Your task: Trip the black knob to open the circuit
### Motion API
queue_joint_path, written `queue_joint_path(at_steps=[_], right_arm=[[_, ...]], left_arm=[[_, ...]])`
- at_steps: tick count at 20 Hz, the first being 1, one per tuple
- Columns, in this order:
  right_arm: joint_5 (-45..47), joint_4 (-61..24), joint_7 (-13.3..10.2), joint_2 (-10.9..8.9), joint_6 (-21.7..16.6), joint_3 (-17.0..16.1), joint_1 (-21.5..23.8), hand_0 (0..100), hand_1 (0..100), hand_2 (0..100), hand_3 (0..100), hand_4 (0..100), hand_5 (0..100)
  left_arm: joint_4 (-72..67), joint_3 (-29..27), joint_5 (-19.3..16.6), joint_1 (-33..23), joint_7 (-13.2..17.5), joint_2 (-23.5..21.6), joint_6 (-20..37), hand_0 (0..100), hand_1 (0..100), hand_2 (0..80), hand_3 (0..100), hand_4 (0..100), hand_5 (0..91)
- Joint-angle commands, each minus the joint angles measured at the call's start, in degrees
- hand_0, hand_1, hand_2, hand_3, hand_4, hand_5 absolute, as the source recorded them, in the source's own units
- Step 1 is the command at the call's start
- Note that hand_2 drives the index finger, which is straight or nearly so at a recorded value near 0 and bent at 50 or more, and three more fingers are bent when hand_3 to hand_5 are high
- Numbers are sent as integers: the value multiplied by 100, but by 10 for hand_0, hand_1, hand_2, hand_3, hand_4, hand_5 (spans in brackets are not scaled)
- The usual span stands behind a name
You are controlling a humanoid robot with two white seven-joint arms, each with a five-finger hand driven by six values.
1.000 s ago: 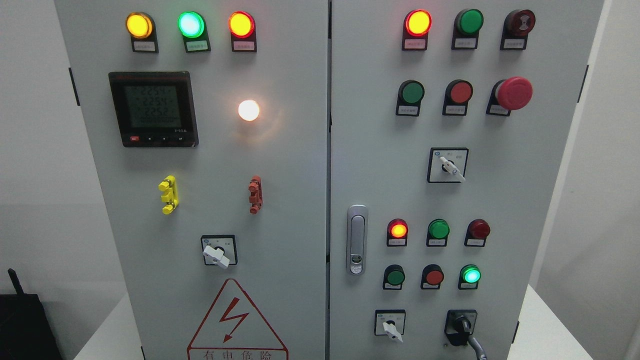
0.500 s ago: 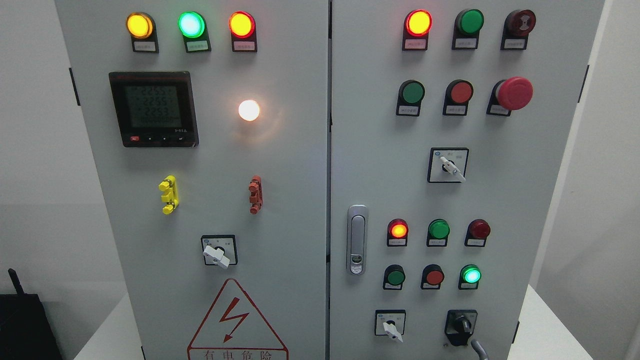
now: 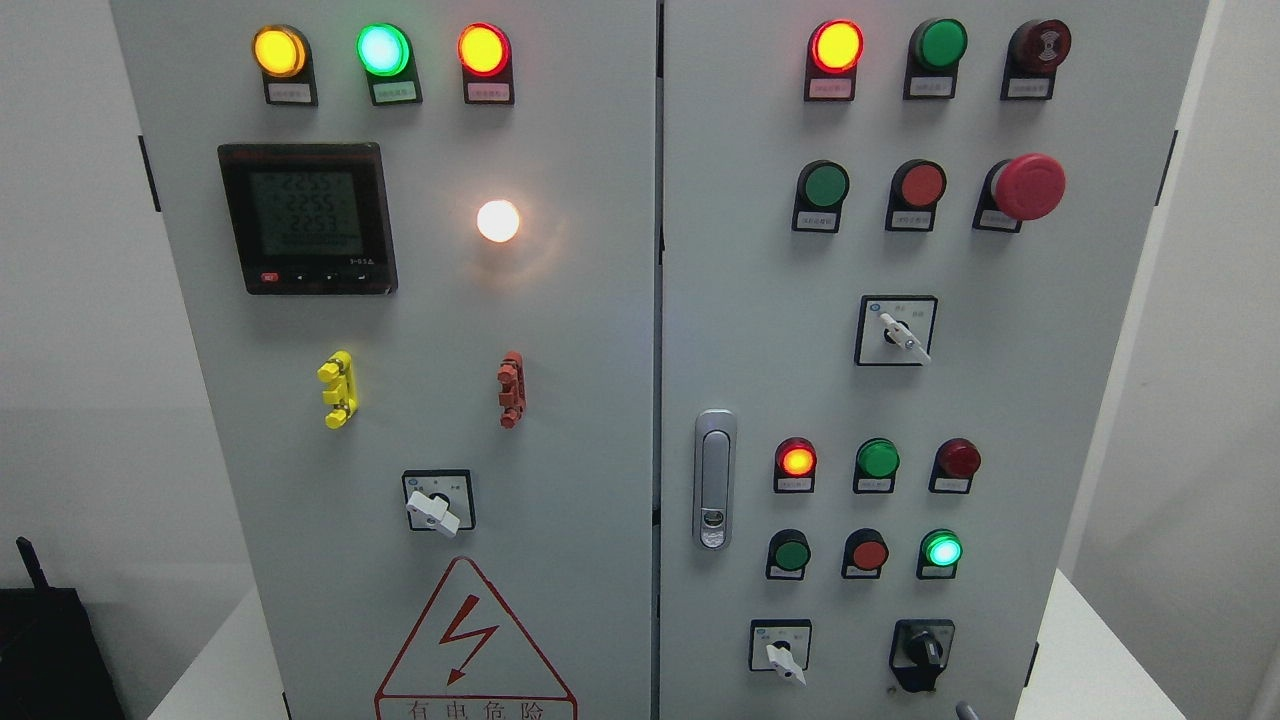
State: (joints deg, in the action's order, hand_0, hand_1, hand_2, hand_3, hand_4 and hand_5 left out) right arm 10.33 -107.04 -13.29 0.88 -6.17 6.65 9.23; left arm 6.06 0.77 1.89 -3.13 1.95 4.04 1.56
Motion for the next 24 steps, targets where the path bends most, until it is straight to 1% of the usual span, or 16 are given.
queue_joint_path(at_steps=[1,4,7,8,9,10,11,12,13,14,15,17,18,19,20,24], right_arm=[[13,-221,-15,26,-95,-15,34,0,40,0,1000,954,951],[13,-300,-7,35,-95,-15,175,0,39,0,1000,915,910],[13,-335,-7,44,-112,-6,316,0,38,0,1000,829,839],[13,-396,2,44,-139,3,377,0,38,28,946,767,761],[13,-458,2,44,-174,11,447,0,40,46,811,653,663],[13,-485,11,53,-217,20,517,0,40,47,790,634,639],[13,-537,20,53,-261,29,570,0,41,47,631,513,521],[13,-546,28,61,-288,38,623,0,42,45,527,435,441],[13,-546,46,61,-323,47,658,0,42,43,460,377,386],[13,-546,46,70,-358,55,676,0,43,26,330,252,268],[13,-546,55,88,-367,64,711,0,43,0,237,150,150],[13,-546,116,88,-367,73,755,0,33,0,104,9,0],[13,-555,230,88,-367,73,773,0,30,0,88,0,0],[13,-555,335,88,-367,73,817,0,20,0,28,0,0],[13,-555,371,88,-367,73,852,0,9,0,0,0,0],[4,-555,371,96,-411,126,861,0,0,0,0,0,0]], left_arm=[[1,-7,14,23,-1,9,11,120,389,0,0,0,0],[1,-7,14,14,-1,9,11,120,389,0,0,0,0],[1,-7,14,14,-1,9,11,120,389,0,0,0,0],[1,-7,14,23,-1,9,11,120,389,0,0,0,0],[1,-7,14,14,-1,9,11,120,389,0,0,0,0],[1,-7,14,23,-1,9,3,120,389,0,0,0,0],[1,-7,14,14,-1,9,11,120,389,0,0,0,0],[1,-7,14,14,-1,9,11,120,389,0,0,0,0],[1,-7,14,23,-1,0,11,120,389,0,0,0,0],[1,-7,14,14,-1,0,3,120,389,0,0,0,0],[1,-7,14,14,-1,9,11,120,389,0,0,0,0],[1,-7,14,14,-1,9,11,120,389,0,0,0,0],[1,-7,14,14,-1,9,11,120,389,0,0,0,0],[1,-7,14,14,-1,0,11,120,389,0,0,0,0],[1,-7,14,14,-1,0,11,120,389,0,0,0,0],[1,-7,14,14,-1,9,11,120,389,0,0,0,0]])
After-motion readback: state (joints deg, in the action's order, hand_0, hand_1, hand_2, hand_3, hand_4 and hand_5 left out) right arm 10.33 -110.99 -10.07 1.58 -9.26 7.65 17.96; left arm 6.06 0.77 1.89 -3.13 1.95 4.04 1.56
